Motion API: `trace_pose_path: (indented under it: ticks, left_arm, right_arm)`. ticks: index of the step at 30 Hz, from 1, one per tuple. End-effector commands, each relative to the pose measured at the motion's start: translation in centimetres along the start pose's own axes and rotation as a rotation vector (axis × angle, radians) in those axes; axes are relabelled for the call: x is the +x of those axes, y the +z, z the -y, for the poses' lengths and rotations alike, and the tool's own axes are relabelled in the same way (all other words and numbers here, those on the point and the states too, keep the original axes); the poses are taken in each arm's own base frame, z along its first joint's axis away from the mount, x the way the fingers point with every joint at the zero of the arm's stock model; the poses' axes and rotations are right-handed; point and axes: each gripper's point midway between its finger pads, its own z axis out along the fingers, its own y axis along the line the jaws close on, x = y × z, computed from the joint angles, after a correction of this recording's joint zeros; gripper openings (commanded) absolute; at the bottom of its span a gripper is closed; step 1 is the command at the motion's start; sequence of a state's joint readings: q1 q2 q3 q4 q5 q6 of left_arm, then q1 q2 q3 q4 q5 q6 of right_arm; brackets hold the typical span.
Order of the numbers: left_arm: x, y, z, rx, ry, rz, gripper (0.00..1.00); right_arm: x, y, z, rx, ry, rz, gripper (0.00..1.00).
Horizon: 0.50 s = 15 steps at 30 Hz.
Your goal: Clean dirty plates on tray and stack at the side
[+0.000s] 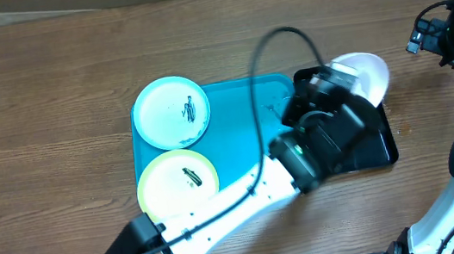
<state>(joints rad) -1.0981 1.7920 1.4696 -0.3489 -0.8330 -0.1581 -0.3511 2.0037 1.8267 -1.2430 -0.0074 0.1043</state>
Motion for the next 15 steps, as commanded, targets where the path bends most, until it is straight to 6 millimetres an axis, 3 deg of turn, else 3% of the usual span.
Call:
trace_pose_path:
  ticks: [1, 6, 15]
  left_arm:
    - [-2.5, -2.1, -1.5, -0.201, 0.212, 0.083, 0.04]
    - [-4.1, -4.1, -1.3, -0.274, 0.298, 0.134, 0.04]
    - [-6.3, -4.8, -1.5, -0.308, 0.354, 0.184, 0.04]
  right_arm:
    - [-0.4, -0.7, -0.1, 0.001, 0.001, 0.025, 1.0]
    - [-0.3, -0.7, -0.1, 0.001, 0.001, 0.025, 1.0]
    - [-0.4, -0.7, -0.1, 0.001, 0.001, 0.025, 1.0]
